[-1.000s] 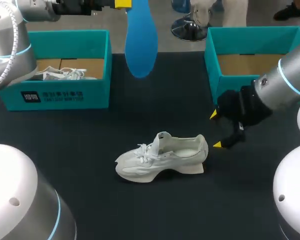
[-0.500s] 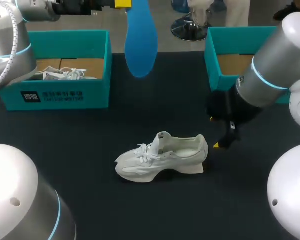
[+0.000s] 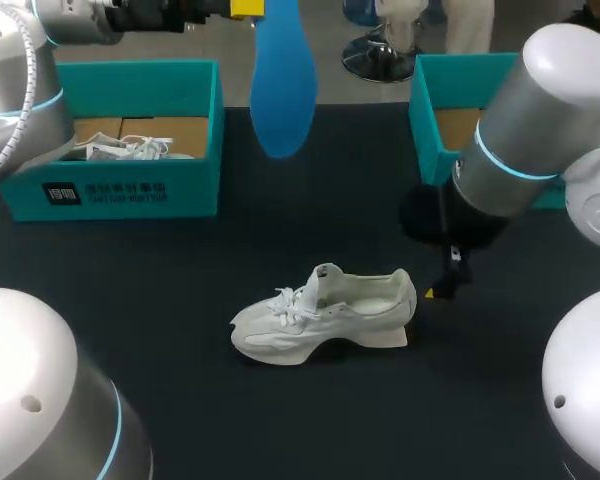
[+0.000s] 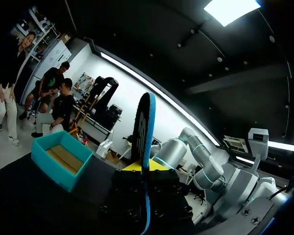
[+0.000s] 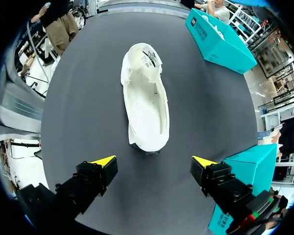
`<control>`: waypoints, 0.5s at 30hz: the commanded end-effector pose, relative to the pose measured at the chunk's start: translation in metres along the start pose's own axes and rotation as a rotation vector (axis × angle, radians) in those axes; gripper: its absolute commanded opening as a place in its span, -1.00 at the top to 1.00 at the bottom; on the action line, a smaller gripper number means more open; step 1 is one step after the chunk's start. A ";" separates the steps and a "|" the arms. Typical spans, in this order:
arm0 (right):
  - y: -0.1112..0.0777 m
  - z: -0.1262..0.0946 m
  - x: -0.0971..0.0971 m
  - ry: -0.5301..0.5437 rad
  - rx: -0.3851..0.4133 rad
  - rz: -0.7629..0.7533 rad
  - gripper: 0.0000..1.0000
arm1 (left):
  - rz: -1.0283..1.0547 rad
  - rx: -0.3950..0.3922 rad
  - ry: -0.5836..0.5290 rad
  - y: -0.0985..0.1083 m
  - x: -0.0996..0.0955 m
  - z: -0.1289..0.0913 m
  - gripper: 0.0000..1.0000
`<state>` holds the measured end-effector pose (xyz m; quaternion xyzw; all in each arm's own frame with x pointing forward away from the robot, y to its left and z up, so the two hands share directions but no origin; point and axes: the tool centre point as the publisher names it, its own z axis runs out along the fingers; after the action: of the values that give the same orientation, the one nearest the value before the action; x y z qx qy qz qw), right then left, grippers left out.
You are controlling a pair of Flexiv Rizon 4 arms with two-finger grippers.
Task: Take the shoe out of the shoebox, open the shoe tongue, remove and reinsert the insole, then place the shoe into the shoebox
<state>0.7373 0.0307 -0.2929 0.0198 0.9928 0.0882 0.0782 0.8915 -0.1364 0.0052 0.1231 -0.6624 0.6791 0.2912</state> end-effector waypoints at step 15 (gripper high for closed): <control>0.002 0.002 0.000 -0.002 0.008 0.001 -1.00 | -0.046 0.003 0.008 0.000 0.002 -0.003 1.00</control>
<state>0.7384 0.0326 -0.2933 0.0203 0.9931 0.0852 0.0776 0.8892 -0.1334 0.0063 0.1375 -0.6568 0.6743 0.3082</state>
